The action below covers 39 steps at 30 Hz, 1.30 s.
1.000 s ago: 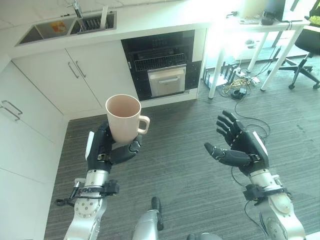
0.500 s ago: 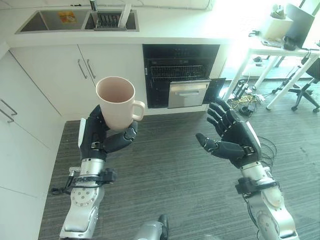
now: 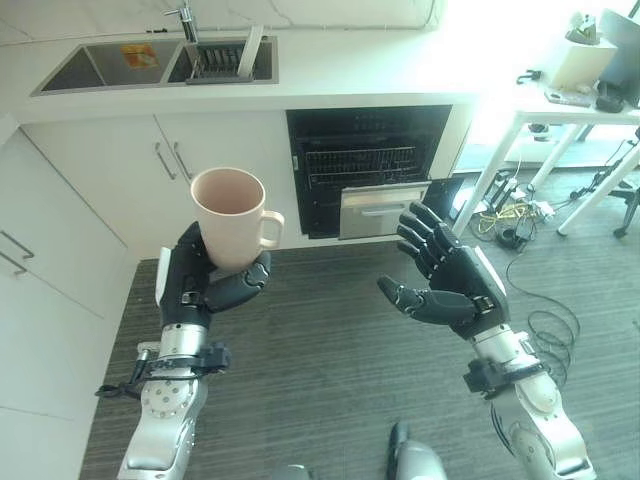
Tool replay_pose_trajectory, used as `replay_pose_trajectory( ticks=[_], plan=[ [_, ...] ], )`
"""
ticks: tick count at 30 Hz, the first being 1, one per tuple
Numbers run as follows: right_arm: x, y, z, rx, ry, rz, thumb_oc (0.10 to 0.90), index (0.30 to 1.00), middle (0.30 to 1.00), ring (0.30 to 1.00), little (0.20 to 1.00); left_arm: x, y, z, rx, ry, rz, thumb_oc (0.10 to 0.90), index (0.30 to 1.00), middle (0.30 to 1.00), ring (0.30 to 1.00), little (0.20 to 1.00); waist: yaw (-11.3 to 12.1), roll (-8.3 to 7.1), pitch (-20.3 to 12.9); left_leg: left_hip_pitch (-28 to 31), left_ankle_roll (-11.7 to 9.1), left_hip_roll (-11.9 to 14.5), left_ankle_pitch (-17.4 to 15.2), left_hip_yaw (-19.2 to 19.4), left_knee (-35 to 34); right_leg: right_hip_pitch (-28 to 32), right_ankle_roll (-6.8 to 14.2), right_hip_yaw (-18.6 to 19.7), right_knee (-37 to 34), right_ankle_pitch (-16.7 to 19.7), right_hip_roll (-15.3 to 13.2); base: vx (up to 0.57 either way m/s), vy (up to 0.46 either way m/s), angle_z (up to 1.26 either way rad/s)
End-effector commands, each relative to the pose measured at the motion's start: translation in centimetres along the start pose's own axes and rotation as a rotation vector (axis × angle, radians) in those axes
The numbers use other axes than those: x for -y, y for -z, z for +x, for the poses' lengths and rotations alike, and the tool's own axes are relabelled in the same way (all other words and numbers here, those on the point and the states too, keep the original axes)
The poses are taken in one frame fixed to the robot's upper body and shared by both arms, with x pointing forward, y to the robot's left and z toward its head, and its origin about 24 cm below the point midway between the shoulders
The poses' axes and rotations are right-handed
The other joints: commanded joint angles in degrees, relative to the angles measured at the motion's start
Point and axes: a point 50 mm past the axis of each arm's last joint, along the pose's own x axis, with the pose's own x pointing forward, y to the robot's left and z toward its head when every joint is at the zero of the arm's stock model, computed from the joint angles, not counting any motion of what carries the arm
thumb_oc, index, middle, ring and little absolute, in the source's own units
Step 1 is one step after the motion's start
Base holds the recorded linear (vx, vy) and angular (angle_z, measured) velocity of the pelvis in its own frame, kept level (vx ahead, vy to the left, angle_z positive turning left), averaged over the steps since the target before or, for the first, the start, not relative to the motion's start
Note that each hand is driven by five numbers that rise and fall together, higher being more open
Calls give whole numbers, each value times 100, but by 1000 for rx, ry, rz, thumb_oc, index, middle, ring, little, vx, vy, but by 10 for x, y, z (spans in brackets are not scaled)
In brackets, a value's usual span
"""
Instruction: Place the dishes in the dishwasher.
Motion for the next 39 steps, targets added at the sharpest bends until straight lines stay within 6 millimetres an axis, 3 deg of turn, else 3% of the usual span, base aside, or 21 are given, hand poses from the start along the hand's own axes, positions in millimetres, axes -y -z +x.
replay_pose_trajectory(
  ticks=[1, 2, 3, 4, 5, 8, 10, 12, 14, 16, 17, 20, 25, 27, 31, 33, 35, 36, 39],
  plan=[
    [-2, -41, 7, 220, -64, -27, 800, 900, 900, 900, 900, 4, -52, 13, 282, 29, -35, 400, 300, 300, 300, 300, -59, 125, -539, 89, -284, 446, 1024, -187, -37, 161, 357, 150, -156, -342, -72, 365, -508, -37],
    [-2, -41, 7, 216, -64, -23, 800, 900, 900, 900, 900, 5, -51, 12, 281, 27, -39, 400, 300, 300, 300, 300, -57, 122, -547, 83, -317, 464, 1194, -182, -37, 203, 295, 174, -156, -400, 3, 397, -533, -64],
    [2, -39, 3, 199, -57, -15, 800, 900, 900, 900, 900, 5, -48, 9, 275, 27, -53, 400, 300, 300, 300, 300, -43, 61, -561, 100, -376, 474, 1735, -186, -37, 348, 132, 268, -156, -548, 170, 404, -522, -61],
    [3, -38, 1, 192, -54, -4, 800, 900, 900, 900, 900, 5, -47, 7, 276, 28, -56, 400, 300, 300, 300, 300, -40, 3, -556, 149, -380, 470, 1942, -138, -37, 402, 60, 301, -156, -596, 195, 519, -654, -45],
    [4, -32, -6, 174, -45, -2, 800, 900, 900, 900, 900, 4, -45, 3, 273, 32, -64, 400, 300, 300, 300, 300, -48, -91, -497, -15, -373, 478, 2149, 161, 532, 541, -84, 287, -156, -693, 205, 345, -450, -33],
    [7, -30, -8, 161, -21, -18, 800, 900, 900, 900, 900, 7, -42, 3, 263, 48, -72, 400, 300, 300, 300, 300, 32, -114, -373, -658, -184, 56, 1834, 209, 828, 680, -80, 196, -156, -776, 206, 217, -210, -6],
    [6, -28, -8, 161, -11, -17, 800, 900, 900, 900, 900, 8, -39, 2, 252, 57, -70, 400, 300, 300, 300, 300, 22, -30, -329, -632, -152, -59, 1839, 438, -37, 737, -8, 187, -156, -861, 305, 197, 7, 22],
    [5, -27, -8, 163, -1, -17, 800, 900, 900, 900, 900, 10, -39, 2, 254, 60, -69, 400, 300, 300, 300, 300, -26, 214, -257, -1204, -225, 194, 1602, 574, -37, 831, 24, 126, -156, -957, 542, 179, 92, 26],
    [4, -25, -9, 153, -10, -27, 800, 900, 900, 900, 900, 9, -38, 3, 253, 30, -78, 400, 300, 300, 300, 300, 12, 392, -220, -1869, -338, 316, 1659, 210, -37, 972, 14, 194, -156, -1105, 775, 266, 142, 36],
    [4, -25, -11, 147, -29, -31, 800, 900, 900, 900, 900, 5, -37, 1, 254, 12, -83, 400, 300, 300, 300, 300, 53, 423, -223, -2116, -407, 378, 1856, -2, -37, 1083, -40, 241, -156, -1207, 864, 256, 142, -31],
    [4, -25, -11, 145, -36, -37, 800, 900, 900, 900, 900, 4, -37, 1, 256, 8, -86, 400, 300, 300, 300, 300, 51, 421, -235, -2126, -416, 428, 1887, 97, -37, 1123, -54, 192, -156, -1255, 855, 259, 162, -53],
    [8, -27, -15, 137, -46, -46, 800, 900, 900, 900, 900, -1, -38, -1, 265, -15, -94, 400, 300, 300, 300, 300, 42, 371, -303, -1996, -312, 492, 1565, 384, -37, 1266, -3, 9, -156, -1306, 680, 253, 202, -40],
    [8, -29, -16, 148, -35, -25, 800, 900, 900, 900, 900, -5, -41, 3, 277, -17, -83, 400, 300, 300, 300, 300, 121, 246, -418, -1776, -12, 261, 1152, 482, -37, 1656, 165, -72, -156, -1377, 467, 273, 185, -17],
    [6, -30, -12, 160, -25, -22, 800, 900, 900, 900, 900, -2, -43, 7, 291, -3, -73, 400, 300, 300, 300, 300, 195, 197, -454, -1721, 100, 133, 1075, 426, -37, 1795, 256, -147, -156, -1250, 387, 305, 196, 18],
    [-2, -29, -4, 181, 0, -1, 800, 900, 900, 900, 900, -1, -49, 12, 307, 20, -54, 400, 300, 300, 300, 300, 290, 168, -566, -1503, 372, -224, 824, 47, -37, 2113, 556, -332, -156, -130, 355, 350, 246, 29],
    [-5, -28, -5, 179, 9, 6, 800, 900, 900, 900, 900, 0, -49, 12, 305, 28, -51, 400, 300, 300, 300, 300, 266, 225, -555, -1360, 476, -379, 736, -157, -37, 1903, 633, -276, 798, 315, 363, 266, 245, 45],
    [-9, -26, -7, 169, 10, 13, 800, 900, 900, 900, 900, 1, -48, 11, 300, 35, -42, 400, 300, 300, 300, 300, 234, 264, -545, -1242, 557, -488, 657, -277, -37, 1399, 632, -125, 1900, 444, 314, 226, 202, 53],
    [-10, -24, -8, 159, 2, 17, 800, 900, 900, 900, 900, 1, -48, 10, 296, 28, -36, 400, 300, 300, 300, 300, 187, 309, -521, -1140, 580, -480, 621, -332, -37, 1059, 555, -50, 2091, 408, 285, 239, 137, 29],
    [-9, -21, -8, 152, -11, 16, 800, 900, 900, 900, 900, -2, -47, 13, 289, 20, -34, 400, 300, 300, 300, 300, 98, 327, -462, -1018, 549, -484, 596, -515, -37, 604, 406, -7, 1420, 163, 305, 211, -34, 9]
  ],
)
